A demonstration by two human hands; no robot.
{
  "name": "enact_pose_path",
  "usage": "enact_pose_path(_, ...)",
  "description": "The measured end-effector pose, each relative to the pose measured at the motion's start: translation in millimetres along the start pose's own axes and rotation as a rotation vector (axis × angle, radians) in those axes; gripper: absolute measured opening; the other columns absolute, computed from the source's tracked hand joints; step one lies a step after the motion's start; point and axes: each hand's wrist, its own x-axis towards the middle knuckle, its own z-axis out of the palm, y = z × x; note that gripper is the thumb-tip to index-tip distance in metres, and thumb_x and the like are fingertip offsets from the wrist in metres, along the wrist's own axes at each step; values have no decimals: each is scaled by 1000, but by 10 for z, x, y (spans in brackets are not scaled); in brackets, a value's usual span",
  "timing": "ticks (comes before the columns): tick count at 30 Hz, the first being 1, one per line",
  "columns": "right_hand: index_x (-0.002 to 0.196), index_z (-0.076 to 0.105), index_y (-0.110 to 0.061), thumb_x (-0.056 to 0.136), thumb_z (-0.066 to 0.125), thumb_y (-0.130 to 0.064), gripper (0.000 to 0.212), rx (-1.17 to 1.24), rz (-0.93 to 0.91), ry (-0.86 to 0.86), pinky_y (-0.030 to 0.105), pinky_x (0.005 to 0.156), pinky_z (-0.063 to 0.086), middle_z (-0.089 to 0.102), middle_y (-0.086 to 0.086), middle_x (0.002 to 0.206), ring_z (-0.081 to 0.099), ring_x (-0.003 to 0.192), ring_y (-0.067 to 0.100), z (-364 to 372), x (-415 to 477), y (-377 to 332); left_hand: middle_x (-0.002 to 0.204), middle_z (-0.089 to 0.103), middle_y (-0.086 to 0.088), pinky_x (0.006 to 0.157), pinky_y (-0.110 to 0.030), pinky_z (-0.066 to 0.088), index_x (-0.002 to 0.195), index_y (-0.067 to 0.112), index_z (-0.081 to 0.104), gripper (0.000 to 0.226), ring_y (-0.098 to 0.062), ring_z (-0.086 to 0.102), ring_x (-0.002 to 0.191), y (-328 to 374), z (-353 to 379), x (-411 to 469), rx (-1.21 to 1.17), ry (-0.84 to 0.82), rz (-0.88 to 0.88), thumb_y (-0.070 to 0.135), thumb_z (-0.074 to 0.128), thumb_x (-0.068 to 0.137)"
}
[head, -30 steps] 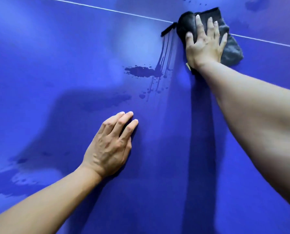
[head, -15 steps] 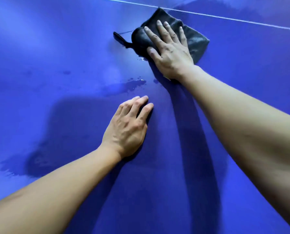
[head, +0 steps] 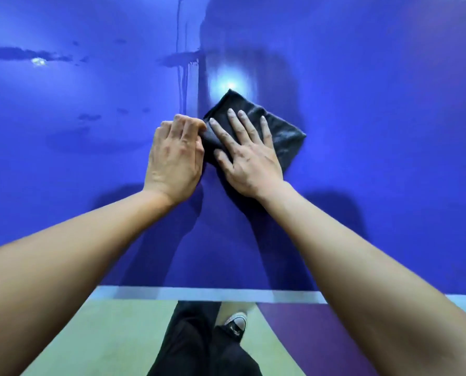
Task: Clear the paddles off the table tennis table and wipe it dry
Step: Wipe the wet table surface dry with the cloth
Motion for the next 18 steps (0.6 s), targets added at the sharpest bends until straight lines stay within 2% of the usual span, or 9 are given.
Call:
enact_pose_path(8, 161, 20, -37, 101, 40, -52, 65, 77, 119, 35, 57, 125, 4, 14, 5, 170, 8, 158, 22, 199, -1952, -707, 114, 59, -14, 91, -45, 37, 117, 9, 59, 32, -38, 52, 97, 385, -90, -1059, 56, -104, -80, 19, 36, 97)
enact_pose_path(13, 161, 16, -39, 102, 40, -52, 65, 103, 154, 25, 55, 125, 5, 10, 1, 171, 5, 158, 17, 218, -2072, -690, 110, 60, -14, 86, -48, 40, 111, 9, 60, 30, -40, 54, 94, 567, -46, -1426, 43, -144, -42, 22, 38, 96)
enact_pose_path(18, 160, 25, -37, 101, 45, -48, 64, 169, 231, 132, 53, 126, 7, 17, 1, 170, 11, 157, 16, 226, -2000, -525, 113, 61, -14, 88, -47, 39, 111, 9, 61, 28, -39, 53, 98, 584, 70, -1130, 25, -117, -29, 20, 40, 96)
